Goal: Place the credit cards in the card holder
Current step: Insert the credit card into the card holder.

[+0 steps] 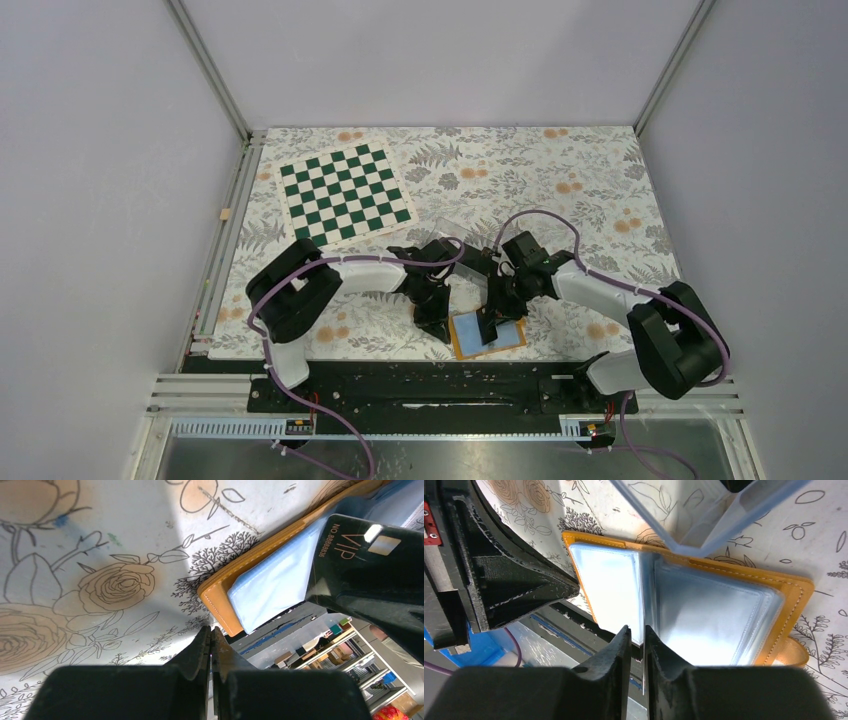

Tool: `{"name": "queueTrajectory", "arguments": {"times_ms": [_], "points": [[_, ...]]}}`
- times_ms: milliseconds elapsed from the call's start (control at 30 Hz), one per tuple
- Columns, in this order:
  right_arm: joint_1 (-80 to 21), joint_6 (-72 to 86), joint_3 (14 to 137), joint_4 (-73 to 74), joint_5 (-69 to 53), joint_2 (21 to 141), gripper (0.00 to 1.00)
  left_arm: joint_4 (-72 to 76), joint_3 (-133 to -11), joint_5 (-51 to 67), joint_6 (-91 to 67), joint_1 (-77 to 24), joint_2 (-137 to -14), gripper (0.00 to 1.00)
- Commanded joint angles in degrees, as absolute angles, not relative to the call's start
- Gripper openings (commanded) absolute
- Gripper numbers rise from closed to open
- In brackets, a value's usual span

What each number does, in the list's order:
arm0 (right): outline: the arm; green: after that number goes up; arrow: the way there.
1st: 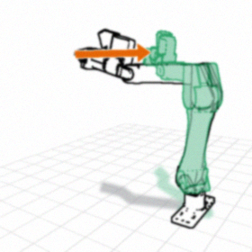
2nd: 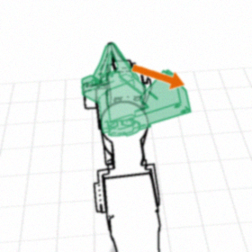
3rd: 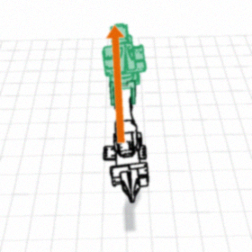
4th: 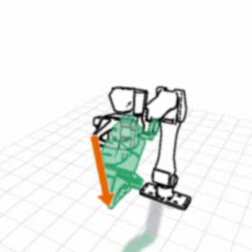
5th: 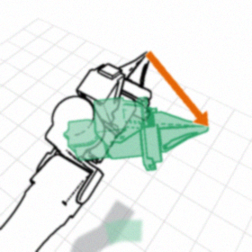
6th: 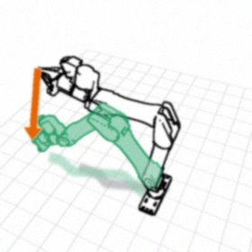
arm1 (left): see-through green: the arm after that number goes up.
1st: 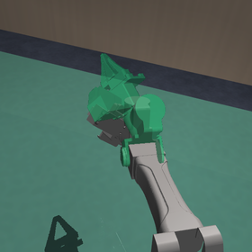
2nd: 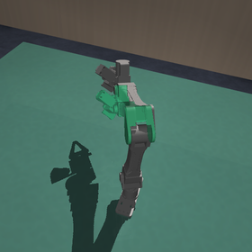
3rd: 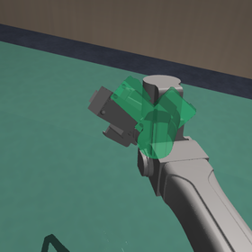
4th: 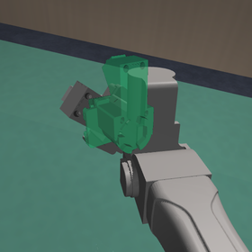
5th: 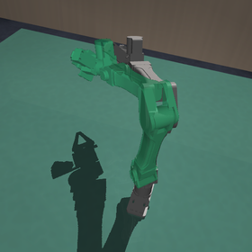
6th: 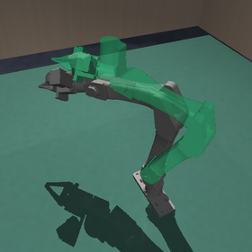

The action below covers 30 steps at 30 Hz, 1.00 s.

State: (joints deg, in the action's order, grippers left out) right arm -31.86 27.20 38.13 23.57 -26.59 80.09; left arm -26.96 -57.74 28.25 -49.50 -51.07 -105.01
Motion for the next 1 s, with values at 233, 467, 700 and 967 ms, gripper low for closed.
{"name": "queueTrajectory", "arguments": {"times_ms": [233,467,700,967], "points": [[-32.3,29.6,36.4,21.5,-26.0,75.8,0.0,-26.6,-58.7,23.4,-48.1,-51.3,-106.9,0.0],[-32.3,31.2,31.4,16.0,-26.4,75.1,0.0,-26.5,-59.3,23.5,-48.0,-51.2,-107.9,0.0],[-32.2,37.0,24.4,9.7,-22.8,68.3,0.0,-26.2,-59.3,23.7,-48.0,-51.3,-108.5,0.0],[-32.0,40.1,21.7,7.6,-17.9,63.1,0.0,-25.0,-58.5,24.0,-48.6,-51.3,-108.7,0.0]]}}
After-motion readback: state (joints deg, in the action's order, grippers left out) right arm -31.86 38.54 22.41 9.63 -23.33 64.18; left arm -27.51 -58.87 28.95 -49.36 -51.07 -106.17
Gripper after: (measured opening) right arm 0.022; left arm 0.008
